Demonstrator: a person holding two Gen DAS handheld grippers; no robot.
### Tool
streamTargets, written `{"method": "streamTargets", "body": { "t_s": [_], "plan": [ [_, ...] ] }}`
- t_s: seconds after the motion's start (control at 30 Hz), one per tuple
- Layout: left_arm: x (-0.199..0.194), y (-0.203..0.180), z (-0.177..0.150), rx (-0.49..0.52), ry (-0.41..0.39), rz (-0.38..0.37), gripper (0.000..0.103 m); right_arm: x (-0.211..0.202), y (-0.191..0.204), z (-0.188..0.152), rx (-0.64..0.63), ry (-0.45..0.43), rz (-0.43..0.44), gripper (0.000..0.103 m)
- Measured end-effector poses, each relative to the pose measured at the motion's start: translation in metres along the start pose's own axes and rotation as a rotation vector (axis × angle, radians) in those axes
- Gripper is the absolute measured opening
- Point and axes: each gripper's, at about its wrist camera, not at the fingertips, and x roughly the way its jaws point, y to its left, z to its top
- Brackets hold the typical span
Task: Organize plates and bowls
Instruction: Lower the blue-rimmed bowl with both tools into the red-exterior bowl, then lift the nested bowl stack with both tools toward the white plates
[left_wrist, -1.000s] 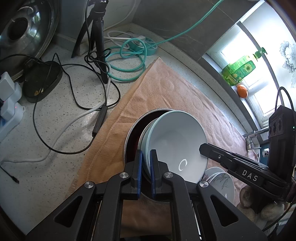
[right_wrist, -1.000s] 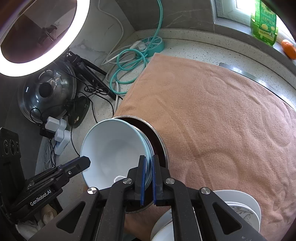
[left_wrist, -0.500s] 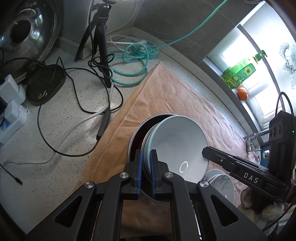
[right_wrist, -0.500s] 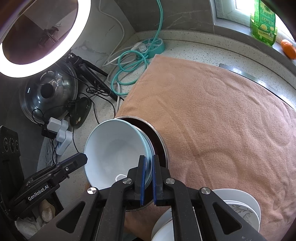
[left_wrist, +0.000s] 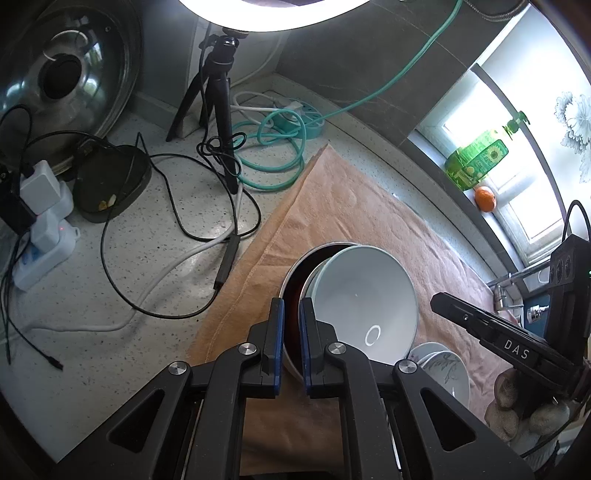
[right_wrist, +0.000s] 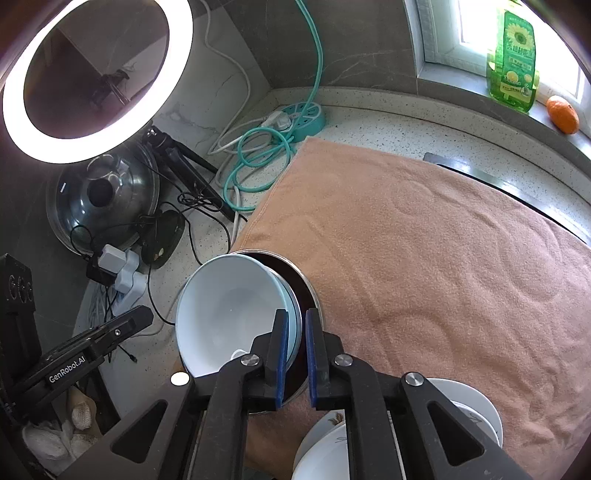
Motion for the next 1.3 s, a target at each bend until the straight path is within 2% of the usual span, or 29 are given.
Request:
{"method": "streamTargets", "body": {
  "t_s": [0.13, 0.4, 0.6, 1.3],
  "plan": [
    [0.001, 0.008, 0.001, -0.017, 0.000, 0.003, 0.007, -0.004, -0.009, -0.001, 0.036, -0.021, -0.004, 0.013],
    [0.012, 0.027, -0.001, -0.059, 0.044, -0.021, 0.007, 0.002, -0.024, -0.008, 0.093, 0.014, 0.004, 0.013],
    [0.018, 0.023, -0.001, -0.042, 0.066, -0.051, 0.007, 0.009, -0.030, -0.012, 0.133, 0.030, 0.022, 0.013],
    [0.043, 0.012, 0.002, 0.078, 0.133, -0.092, 0.007, 0.030, -0.028, -0.019, 0.184, 0.030, -0.019, 0.013]
  ]
}}
